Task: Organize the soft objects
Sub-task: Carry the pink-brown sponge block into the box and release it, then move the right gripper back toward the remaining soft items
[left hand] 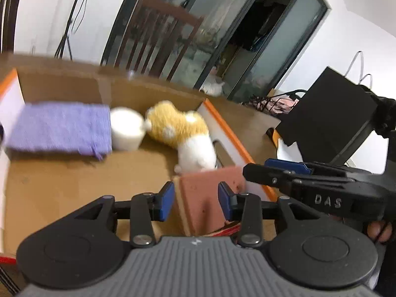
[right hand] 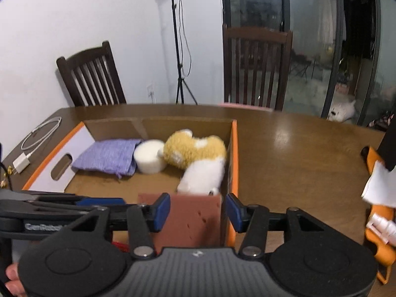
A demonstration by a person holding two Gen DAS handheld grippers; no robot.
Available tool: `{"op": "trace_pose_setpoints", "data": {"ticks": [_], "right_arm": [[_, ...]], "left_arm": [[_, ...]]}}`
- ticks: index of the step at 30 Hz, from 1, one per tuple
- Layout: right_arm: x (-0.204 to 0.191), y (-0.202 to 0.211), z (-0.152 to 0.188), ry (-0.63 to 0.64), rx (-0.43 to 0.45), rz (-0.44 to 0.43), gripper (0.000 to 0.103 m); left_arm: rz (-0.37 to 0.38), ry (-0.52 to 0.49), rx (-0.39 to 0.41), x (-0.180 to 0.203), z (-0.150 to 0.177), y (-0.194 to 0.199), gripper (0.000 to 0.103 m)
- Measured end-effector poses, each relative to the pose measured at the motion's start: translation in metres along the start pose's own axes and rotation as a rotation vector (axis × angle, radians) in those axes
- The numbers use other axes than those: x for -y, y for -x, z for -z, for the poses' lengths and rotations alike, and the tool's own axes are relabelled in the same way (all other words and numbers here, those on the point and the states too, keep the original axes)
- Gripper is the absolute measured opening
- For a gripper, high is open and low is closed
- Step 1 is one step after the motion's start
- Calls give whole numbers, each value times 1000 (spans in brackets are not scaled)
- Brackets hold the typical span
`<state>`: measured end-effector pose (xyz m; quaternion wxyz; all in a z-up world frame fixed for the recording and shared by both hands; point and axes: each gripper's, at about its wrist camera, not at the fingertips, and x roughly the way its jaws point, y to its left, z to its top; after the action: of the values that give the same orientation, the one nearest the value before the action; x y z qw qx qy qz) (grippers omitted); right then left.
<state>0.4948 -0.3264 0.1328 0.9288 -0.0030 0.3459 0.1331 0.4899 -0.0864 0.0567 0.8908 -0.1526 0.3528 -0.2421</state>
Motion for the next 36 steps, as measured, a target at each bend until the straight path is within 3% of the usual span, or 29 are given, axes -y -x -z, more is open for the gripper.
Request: {"op": "trace_pose_setpoints", "data": {"ticks": [3, 4, 6, 11, 14, 16, 20, 22, 25, 30, 36], "right_arm": [[3, 12, -8, -6, 63, -27, 46], [3, 15, -10, -5, 72, -29, 37], [0, 21, -13, 5, 83, -37, 30], [-8, 53, -4, 20, 130, -70, 30], [-14, 78, 11, 27, 179, -77, 31], [-19, 97, 25, 42, 232, -82, 40], [-32, 137, 70, 66, 347, -104, 54], [-41, 157, 99, 96, 413, -113, 78], [-58, 185, 145, 117, 490, -85, 92], [-76, 201, 200, 115, 452, -160, 94], [-83, 188, 222, 87, 343, -174, 94]], "left_arm": [[-48, -49, 63, 7, -8, 23, 45], [-76, -68, 91, 9, -9, 35, 46], [-110, -99, 123, 12, -9, 54, 46], [-187, -191, 203, 22, 5, 110, 52], [-230, -265, 262, 33, 28, 144, 65], [-267, -307, 306, 39, 49, 164, 79], [-323, -350, 380, 51, 100, 197, 90], [-350, -354, 421, 56, 128, 212, 98], [-381, -311, 442, 58, 171, 231, 98], [-419, -264, 381, 58, 213, 239, 99], [-431, -232, 359, 54, 214, 234, 99]]}}
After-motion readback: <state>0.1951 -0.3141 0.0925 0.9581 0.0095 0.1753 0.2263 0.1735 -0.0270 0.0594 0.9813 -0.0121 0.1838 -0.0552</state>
